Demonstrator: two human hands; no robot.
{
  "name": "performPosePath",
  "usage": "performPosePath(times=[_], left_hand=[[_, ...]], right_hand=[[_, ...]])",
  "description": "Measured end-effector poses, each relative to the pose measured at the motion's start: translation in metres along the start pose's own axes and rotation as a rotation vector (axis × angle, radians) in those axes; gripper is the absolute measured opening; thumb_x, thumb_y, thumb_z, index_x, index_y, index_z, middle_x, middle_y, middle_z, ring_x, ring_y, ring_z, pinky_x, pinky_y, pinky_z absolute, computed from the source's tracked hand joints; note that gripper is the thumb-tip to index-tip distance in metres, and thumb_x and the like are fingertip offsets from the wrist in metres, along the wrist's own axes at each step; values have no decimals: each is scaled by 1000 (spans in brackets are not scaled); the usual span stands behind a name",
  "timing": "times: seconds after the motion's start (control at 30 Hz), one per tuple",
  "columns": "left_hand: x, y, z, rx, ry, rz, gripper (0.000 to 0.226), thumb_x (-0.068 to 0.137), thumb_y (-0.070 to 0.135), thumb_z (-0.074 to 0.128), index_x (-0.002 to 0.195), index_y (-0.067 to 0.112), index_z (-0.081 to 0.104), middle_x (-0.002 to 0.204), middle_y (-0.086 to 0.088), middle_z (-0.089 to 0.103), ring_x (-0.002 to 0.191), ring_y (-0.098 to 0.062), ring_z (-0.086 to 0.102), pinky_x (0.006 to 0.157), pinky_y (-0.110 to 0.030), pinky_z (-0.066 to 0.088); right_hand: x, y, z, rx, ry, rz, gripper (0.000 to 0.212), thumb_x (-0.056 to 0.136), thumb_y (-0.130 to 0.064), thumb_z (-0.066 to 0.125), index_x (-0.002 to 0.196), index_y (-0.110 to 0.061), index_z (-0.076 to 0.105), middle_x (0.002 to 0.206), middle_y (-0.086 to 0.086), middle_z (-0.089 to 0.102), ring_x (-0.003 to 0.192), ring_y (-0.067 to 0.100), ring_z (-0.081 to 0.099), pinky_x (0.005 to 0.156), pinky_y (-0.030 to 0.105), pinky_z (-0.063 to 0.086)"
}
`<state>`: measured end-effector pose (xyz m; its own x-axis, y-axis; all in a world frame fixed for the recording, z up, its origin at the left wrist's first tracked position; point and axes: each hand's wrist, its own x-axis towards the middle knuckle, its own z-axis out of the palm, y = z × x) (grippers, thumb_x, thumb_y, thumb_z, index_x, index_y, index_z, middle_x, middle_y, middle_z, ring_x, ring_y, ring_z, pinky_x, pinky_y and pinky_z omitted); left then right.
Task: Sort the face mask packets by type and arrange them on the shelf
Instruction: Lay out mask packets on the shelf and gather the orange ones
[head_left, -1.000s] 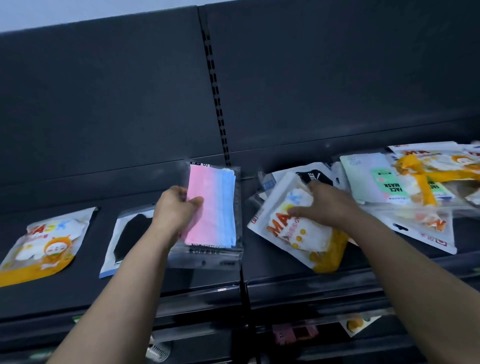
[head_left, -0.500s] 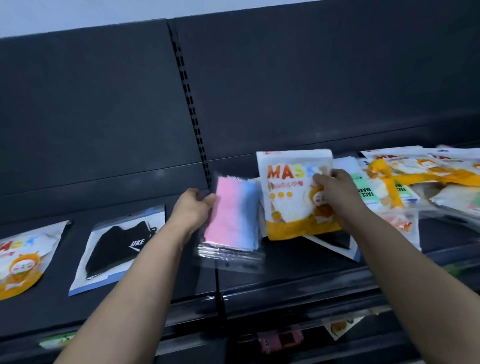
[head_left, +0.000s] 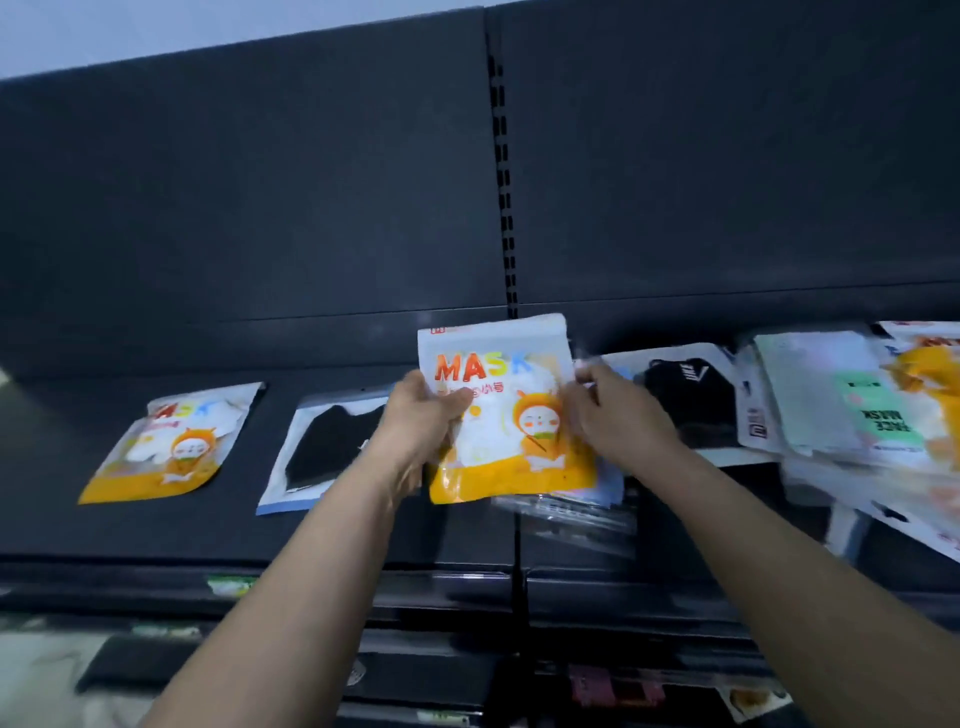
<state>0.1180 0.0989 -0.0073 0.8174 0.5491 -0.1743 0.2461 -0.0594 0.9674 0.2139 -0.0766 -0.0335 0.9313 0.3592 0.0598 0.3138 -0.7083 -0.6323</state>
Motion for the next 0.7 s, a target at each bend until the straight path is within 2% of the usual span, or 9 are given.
performPosePath(times=[0.07,0.13,0.33,0.4,0.53,0.57,0.63,0.67,0.7], left_hand=[[3,-8,-32,10,94,-36,13,95,14,59,105,8,52,80,-6,64,49,-12,55,34,-16,37],[4,-15,-65,17,169,-45,13,96,17,59,103,9,52,81,-7,63,52,-16,52,37,-19,36],[12,-31,-180,31,416,-119,11,94,19,61,95,13,52,86,-10,62,62,-20,57,48,-25,41],[18,-34,-220,92,425,-139,13,93,14,61,104,11,55,91,-11,64,64,-21,59,49,-25,43],[36,-33,-293,185,457,-172,39,90,21,66,125,8,53,115,-15,67,86,-27,66,68,-35,53],[42,-36,-305,321,513,-176,51,90,28,66,133,8,47,124,-17,62,97,-31,63,76,-40,53],[51,-44,-315,787,653,-171,76,87,47,63,147,13,29,140,-19,46,122,-39,47,98,-48,44],[52,-50,-309,960,659,-126,80,86,54,61,148,18,26,144,-17,40,127,-39,40,101,-50,40],[52,-56,-298,1055,581,-89,79,84,59,57,148,23,27,145,-14,37,130,-38,36,102,-50,38]], right_hand=[[0,-4,14,-272,-10,-133,32,99,-33,36,123,-23,55,120,4,63,107,28,58,81,34,48],[0,-15,32,-354,-23,-243,28,96,-27,40,117,-23,59,117,4,63,108,27,56,81,34,49],[0,-80,88,-293,-123,-488,28,94,-23,48,120,-23,58,120,-1,58,113,23,51,90,37,44],[-1,-101,108,-259,-149,-552,28,92,-21,50,118,-22,60,118,-1,60,112,23,51,91,37,45],[-1,-141,146,-264,-218,-622,30,93,-23,50,122,-24,58,122,-4,58,117,19,48,97,35,41],[-1,-151,154,-273,-230,-631,31,94,-24,49,124,-25,57,124,-4,56,118,19,46,98,34,40],[1,-169,169,-285,-234,-646,31,94,-25,49,124,-25,56,127,-6,55,119,19,46,98,35,40],[2,-177,176,-294,-234,-652,31,94,-25,50,124,-25,57,128,-7,54,120,18,45,98,34,40],[3,-183,182,-310,-234,-658,31,94,-24,50,124,-25,57,128,-7,54,121,18,45,97,34,39]])
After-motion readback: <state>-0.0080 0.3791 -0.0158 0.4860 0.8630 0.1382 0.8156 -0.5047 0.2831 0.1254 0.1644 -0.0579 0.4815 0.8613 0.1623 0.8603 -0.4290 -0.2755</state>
